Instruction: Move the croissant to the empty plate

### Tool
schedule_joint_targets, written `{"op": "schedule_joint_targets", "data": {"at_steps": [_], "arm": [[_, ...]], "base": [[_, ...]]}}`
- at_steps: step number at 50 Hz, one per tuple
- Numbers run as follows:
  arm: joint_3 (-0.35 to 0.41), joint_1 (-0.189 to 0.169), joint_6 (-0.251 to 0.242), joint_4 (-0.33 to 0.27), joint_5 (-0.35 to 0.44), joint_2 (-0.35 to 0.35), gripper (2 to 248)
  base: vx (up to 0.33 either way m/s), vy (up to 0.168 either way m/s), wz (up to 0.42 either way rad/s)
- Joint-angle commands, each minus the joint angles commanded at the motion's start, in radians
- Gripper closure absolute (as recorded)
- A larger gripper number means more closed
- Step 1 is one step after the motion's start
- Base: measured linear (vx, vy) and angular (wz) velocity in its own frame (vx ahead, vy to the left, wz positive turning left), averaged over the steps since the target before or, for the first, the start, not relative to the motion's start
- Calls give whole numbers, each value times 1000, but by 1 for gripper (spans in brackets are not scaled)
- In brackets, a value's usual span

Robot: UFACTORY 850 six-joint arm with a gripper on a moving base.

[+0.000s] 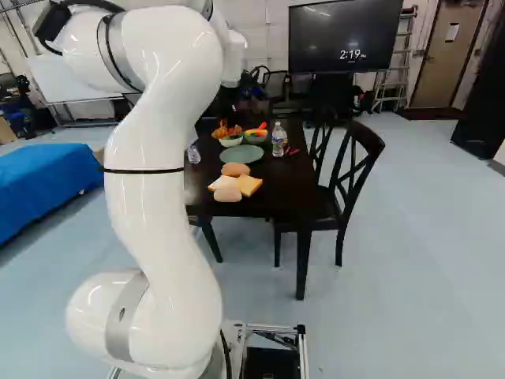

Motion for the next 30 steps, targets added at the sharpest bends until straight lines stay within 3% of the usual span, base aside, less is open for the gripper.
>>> {"op": "schedule_joint_targets", "data": {"at_steps": [30], "arm": [[0,0,0,0,0,0,158]], "base": [[56,1,-4]]}}
